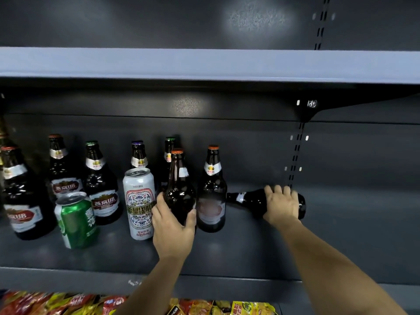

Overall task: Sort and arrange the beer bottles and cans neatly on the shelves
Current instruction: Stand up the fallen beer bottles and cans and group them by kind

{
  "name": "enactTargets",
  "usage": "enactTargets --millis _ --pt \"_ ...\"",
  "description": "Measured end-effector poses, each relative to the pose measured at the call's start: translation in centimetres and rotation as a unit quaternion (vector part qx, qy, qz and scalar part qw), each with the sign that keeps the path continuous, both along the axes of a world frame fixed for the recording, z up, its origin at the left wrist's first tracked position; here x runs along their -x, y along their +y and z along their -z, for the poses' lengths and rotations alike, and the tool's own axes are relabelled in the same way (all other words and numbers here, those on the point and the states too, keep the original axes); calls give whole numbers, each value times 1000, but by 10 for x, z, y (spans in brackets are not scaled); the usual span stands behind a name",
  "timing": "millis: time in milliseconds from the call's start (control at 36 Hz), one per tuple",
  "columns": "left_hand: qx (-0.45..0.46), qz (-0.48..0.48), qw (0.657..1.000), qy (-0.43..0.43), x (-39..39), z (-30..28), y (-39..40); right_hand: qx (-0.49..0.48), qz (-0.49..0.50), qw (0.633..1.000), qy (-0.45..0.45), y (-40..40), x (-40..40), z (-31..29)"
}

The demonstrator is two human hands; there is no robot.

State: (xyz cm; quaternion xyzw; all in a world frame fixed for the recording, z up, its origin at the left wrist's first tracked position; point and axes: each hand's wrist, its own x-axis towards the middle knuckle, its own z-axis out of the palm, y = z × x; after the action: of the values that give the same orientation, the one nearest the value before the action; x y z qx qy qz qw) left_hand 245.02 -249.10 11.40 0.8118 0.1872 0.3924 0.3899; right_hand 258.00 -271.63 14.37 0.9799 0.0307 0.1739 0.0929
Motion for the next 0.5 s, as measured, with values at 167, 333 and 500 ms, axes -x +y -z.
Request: enactTargets --millis 167,333,500 --pt "0 3 1000 3 1 0 0 -226 16 974 -12 -6 16 -21" --pt "2 5 1000 2 2 -1 -1 -527 8 850 -17 -9 18 -35" --pt "3 5 1000 0 1 0 -1 -576 21 817 -3 -3 13 -23"
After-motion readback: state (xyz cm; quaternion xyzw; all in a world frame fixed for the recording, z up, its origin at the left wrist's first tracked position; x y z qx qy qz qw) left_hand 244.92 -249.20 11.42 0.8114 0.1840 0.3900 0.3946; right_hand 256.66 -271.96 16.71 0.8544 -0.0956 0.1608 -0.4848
